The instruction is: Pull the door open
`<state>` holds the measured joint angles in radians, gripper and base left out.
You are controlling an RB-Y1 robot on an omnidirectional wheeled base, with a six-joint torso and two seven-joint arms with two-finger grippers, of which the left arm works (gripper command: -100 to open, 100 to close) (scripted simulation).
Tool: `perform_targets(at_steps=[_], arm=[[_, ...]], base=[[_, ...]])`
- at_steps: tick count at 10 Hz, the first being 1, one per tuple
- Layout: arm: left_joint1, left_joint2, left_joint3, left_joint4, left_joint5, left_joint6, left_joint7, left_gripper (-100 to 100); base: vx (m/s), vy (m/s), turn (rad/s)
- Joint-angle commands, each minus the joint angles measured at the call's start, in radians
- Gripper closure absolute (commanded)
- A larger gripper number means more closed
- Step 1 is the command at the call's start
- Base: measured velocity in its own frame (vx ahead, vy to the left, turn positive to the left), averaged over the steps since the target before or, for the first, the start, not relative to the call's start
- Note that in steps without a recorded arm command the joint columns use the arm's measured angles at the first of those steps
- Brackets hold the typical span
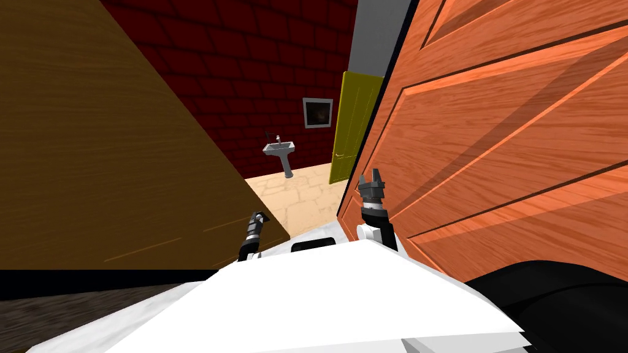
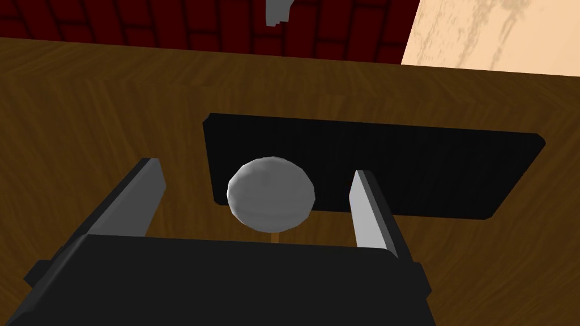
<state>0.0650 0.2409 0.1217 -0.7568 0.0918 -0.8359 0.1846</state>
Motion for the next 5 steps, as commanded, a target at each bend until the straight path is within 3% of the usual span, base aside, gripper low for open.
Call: perform_targets(at_steps=[1,5], arm=[[-0.004,0.001,0.001,-0.003,0.000,0.004,-0.002,100],[-0.004,0.001,0.001,-0.003,0.000,0.004,-0.002,100]], base=[[-0.031,-0.010,-0.010],[-0.012,0.001,-0.007]])
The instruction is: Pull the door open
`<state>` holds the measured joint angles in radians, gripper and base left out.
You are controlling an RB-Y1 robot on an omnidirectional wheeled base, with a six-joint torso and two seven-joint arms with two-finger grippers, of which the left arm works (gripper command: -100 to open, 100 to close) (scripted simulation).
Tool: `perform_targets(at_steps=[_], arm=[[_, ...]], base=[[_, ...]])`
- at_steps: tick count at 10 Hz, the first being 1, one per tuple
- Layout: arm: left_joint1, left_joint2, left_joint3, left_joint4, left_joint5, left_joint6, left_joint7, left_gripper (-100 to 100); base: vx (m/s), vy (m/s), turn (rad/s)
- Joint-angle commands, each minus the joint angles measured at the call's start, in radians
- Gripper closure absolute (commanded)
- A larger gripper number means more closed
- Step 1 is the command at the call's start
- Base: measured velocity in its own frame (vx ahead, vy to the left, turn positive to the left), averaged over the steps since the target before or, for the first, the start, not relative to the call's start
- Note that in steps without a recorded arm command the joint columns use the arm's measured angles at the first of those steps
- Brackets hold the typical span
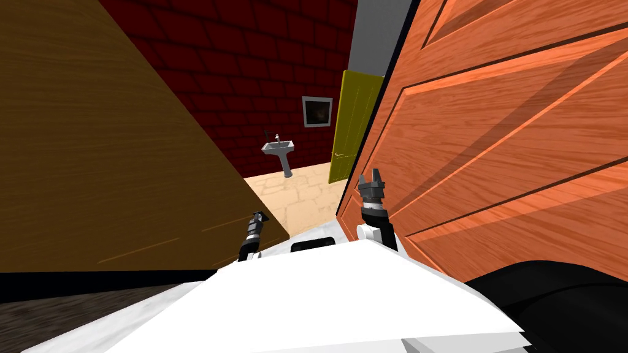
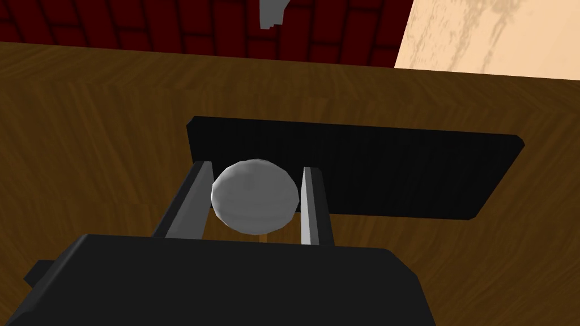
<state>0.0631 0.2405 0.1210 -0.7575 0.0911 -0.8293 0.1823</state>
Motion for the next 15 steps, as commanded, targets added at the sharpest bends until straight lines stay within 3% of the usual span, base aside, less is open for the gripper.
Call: perform_targets(at_steps=[1,9,11,15], arm=[[-0.002,0.002,0.002,-0.002,0.001,-0.002,0.001,100],[0.050,0.064,-0.076,-0.025,-0.043,-0.046,0.095,100],[0.052,0.065,-0.077,-0.025,-0.044,-0.043,0.096,100],[0.102,0.104,-0.117,-0.037,-0.067,-0.102,0.146,100]], base=[[0.000,0.000,0.000],[-0.189,0.028,-0.095],[-0.141,0.028,-0.053],[-0.188,0.056,-0.110]])
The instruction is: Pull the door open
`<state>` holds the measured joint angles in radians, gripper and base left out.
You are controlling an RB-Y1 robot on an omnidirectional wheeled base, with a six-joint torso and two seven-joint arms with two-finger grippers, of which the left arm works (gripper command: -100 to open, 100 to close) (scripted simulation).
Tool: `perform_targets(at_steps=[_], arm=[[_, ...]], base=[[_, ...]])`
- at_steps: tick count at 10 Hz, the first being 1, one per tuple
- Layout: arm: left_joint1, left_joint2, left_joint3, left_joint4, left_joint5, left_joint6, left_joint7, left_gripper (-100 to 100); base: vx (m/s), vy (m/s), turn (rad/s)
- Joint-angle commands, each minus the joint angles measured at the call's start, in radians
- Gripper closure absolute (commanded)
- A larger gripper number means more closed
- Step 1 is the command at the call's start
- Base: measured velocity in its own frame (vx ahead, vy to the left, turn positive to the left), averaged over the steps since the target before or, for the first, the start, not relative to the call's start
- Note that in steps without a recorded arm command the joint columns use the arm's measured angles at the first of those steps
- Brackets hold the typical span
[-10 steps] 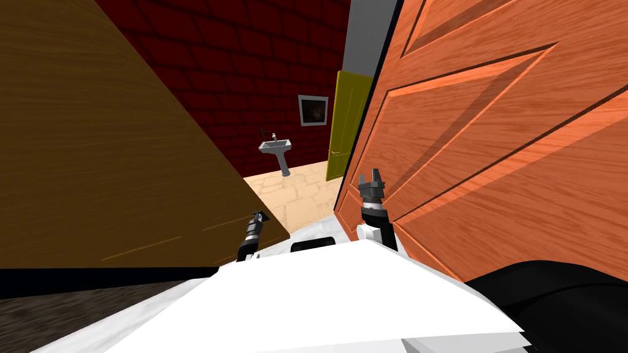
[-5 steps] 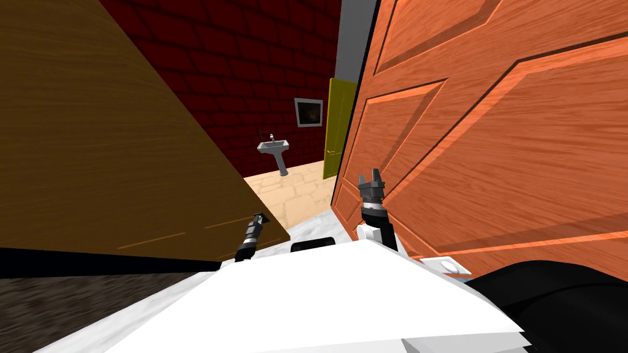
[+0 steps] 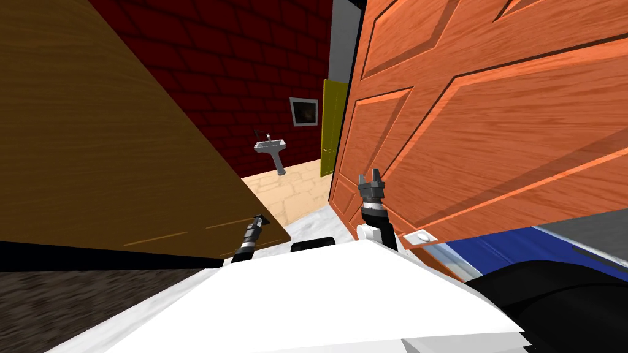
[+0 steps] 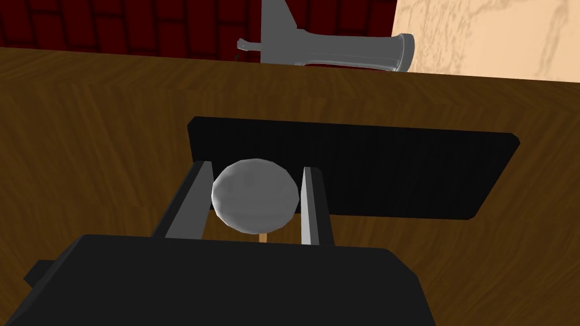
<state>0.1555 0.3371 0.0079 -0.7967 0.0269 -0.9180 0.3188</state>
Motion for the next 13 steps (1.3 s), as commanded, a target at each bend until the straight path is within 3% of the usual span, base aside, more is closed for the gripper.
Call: perform_targets(at_steps=[1,4,5,6,12,13], arm=[[0.022,0.018,-0.013,-0.001,-0.008,-0.027,0.021,100],[0.054,0.045,-0.039,-0.011,-0.022,-0.068,0.053,100],[0.049,0.038,-0.036,-0.013,-0.020,-0.056,0.045,100],[0.070,0.052,-0.047,-0.002,-0.027,-0.092,0.060,100],[0.127,0.101,-0.073,0.023,-0.044,-0.207,0.103,100],[0.119,0.093,-0.070,0.028,-0.042,-0.197,0.095,100]], base=[[-0.195,0.033,-0.091],[-0.237,0.054,-0.097],[-0.112,0.021,-0.019],[-0.170,0.033,-0.163],[-0.226,0.075,-0.167],[-0.113,0.022,-0.024]])
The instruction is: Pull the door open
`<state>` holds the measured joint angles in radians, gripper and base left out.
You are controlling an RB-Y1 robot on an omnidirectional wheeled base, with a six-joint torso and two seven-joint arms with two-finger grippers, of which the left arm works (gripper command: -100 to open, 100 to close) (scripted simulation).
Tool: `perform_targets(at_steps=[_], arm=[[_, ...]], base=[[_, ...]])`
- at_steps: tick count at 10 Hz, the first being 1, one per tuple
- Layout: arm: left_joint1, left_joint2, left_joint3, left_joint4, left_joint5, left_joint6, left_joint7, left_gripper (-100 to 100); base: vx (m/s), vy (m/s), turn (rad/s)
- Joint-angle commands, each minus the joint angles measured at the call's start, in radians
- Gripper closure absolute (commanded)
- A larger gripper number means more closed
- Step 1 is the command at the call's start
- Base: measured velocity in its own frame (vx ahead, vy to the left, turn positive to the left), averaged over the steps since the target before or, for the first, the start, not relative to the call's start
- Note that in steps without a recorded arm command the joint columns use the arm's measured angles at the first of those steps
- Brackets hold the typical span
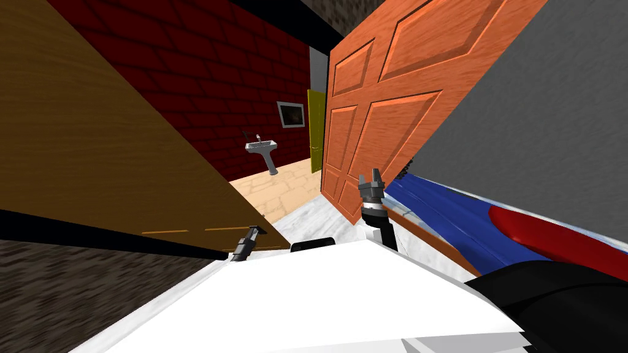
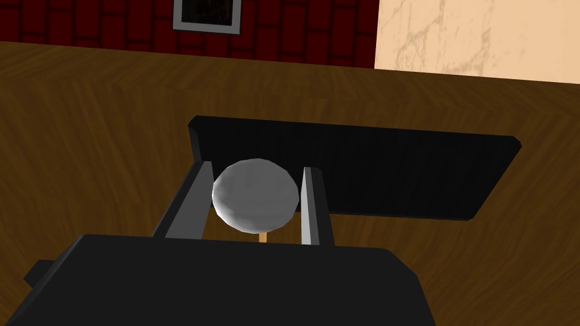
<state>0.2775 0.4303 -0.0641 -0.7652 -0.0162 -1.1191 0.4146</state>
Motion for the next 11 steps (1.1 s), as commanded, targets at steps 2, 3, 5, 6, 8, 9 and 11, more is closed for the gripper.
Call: perform_targets(at_steps=[2,3,5,6,8,9,11], arm=[[0.017,0.007,-0.001,0.025,-0.007,-0.048,0.005,100],[0.024,0.010,-0.002,0.036,-0.010,-0.070,0.007,100],[0.041,0.017,-0.003,0.062,-0.018,-0.120,0.012,100],[0.050,0.021,-0.004,0.076,-0.022,-0.147,0.014,100],[0.069,0.029,-0.005,0.103,-0.030,-0.202,0.020,100],[0.078,0.033,-0.006,0.116,-0.034,-0.228,0.022,100],[0.094,0.040,-0.007,0.140,-0.040,-0.274,0.027,100]], base=[[-0.073,0.034,-0.079],[-0.093,0.032,-0.096],[-0.085,0.038,-0.091],[-0.097,0.038,-0.101],[-0.098,0.061,-0.091],[-0.120,0.056,-0.107],[-0.099,0.048,-0.078]])
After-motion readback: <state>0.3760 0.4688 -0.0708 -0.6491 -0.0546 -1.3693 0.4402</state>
